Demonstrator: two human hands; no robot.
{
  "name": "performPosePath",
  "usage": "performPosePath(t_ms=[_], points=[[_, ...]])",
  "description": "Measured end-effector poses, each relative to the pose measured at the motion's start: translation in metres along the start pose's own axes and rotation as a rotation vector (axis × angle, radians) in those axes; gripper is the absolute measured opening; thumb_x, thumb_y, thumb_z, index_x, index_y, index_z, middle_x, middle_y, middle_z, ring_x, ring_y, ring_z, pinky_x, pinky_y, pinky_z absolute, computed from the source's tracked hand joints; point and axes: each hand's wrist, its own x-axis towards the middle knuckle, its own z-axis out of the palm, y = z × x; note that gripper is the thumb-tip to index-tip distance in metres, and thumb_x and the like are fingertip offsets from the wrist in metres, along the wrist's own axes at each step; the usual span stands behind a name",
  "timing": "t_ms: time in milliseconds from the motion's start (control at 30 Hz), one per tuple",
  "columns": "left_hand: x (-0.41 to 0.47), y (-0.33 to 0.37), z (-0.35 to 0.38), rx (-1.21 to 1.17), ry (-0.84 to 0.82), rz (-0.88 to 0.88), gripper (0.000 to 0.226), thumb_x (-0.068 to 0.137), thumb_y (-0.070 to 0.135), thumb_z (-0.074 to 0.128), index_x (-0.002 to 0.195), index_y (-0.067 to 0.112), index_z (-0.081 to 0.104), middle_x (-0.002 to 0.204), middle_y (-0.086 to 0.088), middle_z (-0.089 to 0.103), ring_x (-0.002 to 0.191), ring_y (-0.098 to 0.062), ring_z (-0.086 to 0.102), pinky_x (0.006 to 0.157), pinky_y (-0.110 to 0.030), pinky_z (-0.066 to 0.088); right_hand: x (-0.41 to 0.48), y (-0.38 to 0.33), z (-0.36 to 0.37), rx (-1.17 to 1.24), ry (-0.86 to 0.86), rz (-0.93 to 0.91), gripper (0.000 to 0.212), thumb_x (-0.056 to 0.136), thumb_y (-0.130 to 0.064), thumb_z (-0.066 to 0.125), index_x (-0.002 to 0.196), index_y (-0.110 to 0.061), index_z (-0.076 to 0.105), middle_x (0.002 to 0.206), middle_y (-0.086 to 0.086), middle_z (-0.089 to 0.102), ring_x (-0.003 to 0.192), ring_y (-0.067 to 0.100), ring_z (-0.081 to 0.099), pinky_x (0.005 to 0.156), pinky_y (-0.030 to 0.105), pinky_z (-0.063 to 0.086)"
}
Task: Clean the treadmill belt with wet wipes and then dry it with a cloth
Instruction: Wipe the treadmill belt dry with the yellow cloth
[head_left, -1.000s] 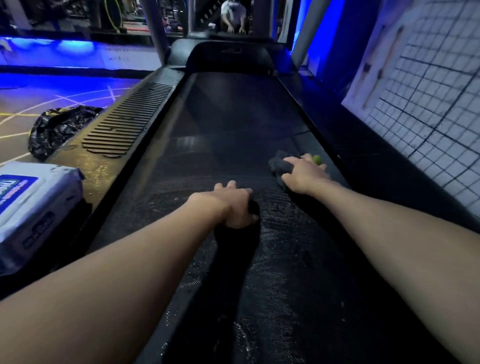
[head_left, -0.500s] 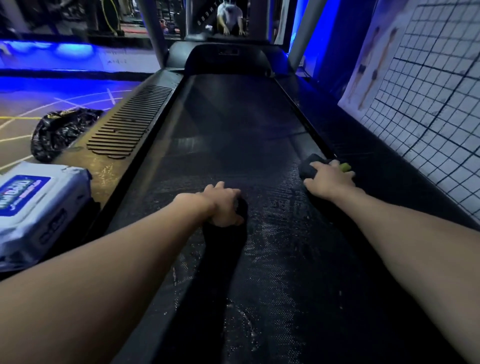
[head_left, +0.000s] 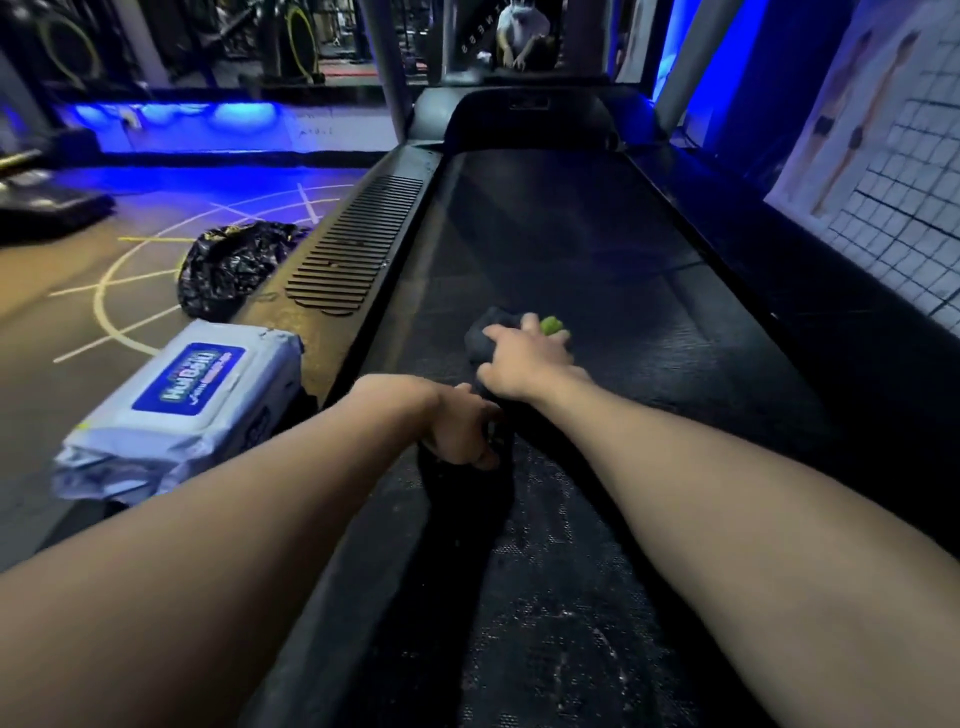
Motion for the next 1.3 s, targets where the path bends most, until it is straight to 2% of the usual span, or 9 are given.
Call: performPosePath(t_ms=[67, 133, 300, 467, 600, 867, 967, 1100, 1300], points=[[-0.009, -0.011, 0.0, -0.031, -0.075, 0.026, 0.058, 0.095, 0.03, 0.059, 0.145, 0.01, 0.038, 0.144, -0.009, 0.042, 0.135, -0.021, 0.034, 0.106, -0.02, 0.028, 0.001, -0.031, 0.011, 0.022, -0.023, -0.058, 0.05, 0.093, -0.038, 0.057, 0.141, -0.038, 0.045, 0.149, 0.006, 0.023, 0.131, 0.044, 0.026, 0.103, 0.052, 0.034], [-0.019, -0.023, 0.0, -0.048, -0.155, 0.027, 0.05, 0.097, 0.022, 0.057, 0.141, 0.004, 0.041, 0.125, -0.002, 0.048, 0.121, -0.013, 0.041, 0.093, -0.012, 0.028, 0.003, -0.061, 0.022, 0.044, -0.048, -0.108, 0.048, 0.094, -0.036, 0.056, 0.141, -0.037, 0.045, 0.15, 0.006, 0.023, 0.134, 0.045, 0.023, 0.106, 0.054, 0.032], [-0.032, -0.05, 0.003, -0.018, -0.268, 0.0, 0.045, 0.099, 0.027, 0.053, 0.136, 0.002, 0.048, 0.135, -0.014, 0.055, 0.125, -0.027, 0.05, 0.106, -0.027, 0.035, 0.007, -0.111, 0.041, 0.081, -0.117, -0.205, 0.049, 0.095, -0.036, 0.058, 0.142, -0.036, 0.045, 0.152, 0.006, 0.023, 0.136, 0.044, 0.02, 0.109, 0.056, 0.029], [-0.03, -0.043, -0.004, -0.069, -0.236, 0.001, 0.055, 0.1, 0.035, 0.049, 0.146, 0.009, 0.036, 0.143, -0.004, 0.045, 0.129, -0.017, 0.041, 0.089, -0.012, 0.026, 0.006, -0.091, 0.037, 0.154, -0.13, -0.289, 0.05, 0.095, -0.041, 0.056, 0.143, -0.039, 0.043, 0.151, 0.003, 0.025, 0.134, 0.04, 0.026, 0.11, 0.052, 0.033], [-0.026, -0.026, -0.007, -0.09, -0.226, 0.014, 0.053, 0.1, 0.033, 0.049, 0.145, 0.007, 0.037, 0.143, -0.004, 0.046, 0.127, -0.019, 0.043, 0.095, -0.017, 0.029, 0.003, -0.075, 0.026, 0.171, -0.129, -0.257, 0.05, 0.096, -0.038, 0.056, 0.145, -0.042, 0.043, 0.15, 0.0, 0.027, 0.133, 0.037, 0.028, 0.108, 0.048, 0.03], [-0.011, 0.026, -0.014, -0.054, -0.083, 0.017, 0.048, 0.097, 0.027, 0.054, 0.14, 0.007, 0.046, 0.137, -0.01, 0.053, 0.122, -0.024, 0.051, 0.08, -0.018, 0.034, -0.004, 0.028, 0.0, 0.08, 0.001, -0.061, 0.051, 0.09, -0.039, 0.055, 0.139, -0.046, 0.045, 0.151, -0.002, 0.028, 0.128, 0.038, 0.033, 0.102, 0.047, 0.036], [-0.001, 0.046, -0.005, 0.047, 0.123, -0.005, 0.038, 0.093, 0.036, 0.054, 0.125, 0.016, 0.059, 0.13, -0.013, 0.059, 0.116, -0.031, 0.057, 0.09, -0.03, 0.045, -0.01, 0.076, -0.013, 0.058, 0.026, 0.038, 0.051, 0.089, -0.039, 0.055, 0.139, -0.046, 0.045, 0.151, -0.001, 0.027, 0.127, 0.04, 0.034, 0.103, 0.048, 0.036], [0.012, 0.076, 0.015, 0.084, 0.276, -0.091, 0.047, 0.093, 0.05, 0.048, 0.127, 0.017, 0.052, 0.133, -0.012, 0.046, 0.123, -0.038, 0.047, 0.095, -0.048, 0.044, -0.024, 0.136, -0.029, 0.026, 0.069, 0.156, 0.052, 0.089, -0.04, 0.053, 0.14, -0.045, 0.044, 0.153, 0.0, 0.026, 0.127, 0.043, 0.035, 0.106, 0.05, 0.038], [0.02, 0.112, 0.023, 0.116, 0.35, -0.007, 0.051, 0.093, 0.053, 0.044, 0.127, 0.016, 0.045, 0.13, -0.01, 0.043, 0.124, -0.034, 0.041, 0.097, -0.049, 0.039, -0.058, 0.23, -0.058, -0.03, 0.167, 0.429, 0.055, 0.093, -0.039, 0.05, 0.146, -0.04, 0.037, 0.15, 0.007, 0.026, 0.122, 0.044, 0.037, 0.1, 0.049, 0.039]])
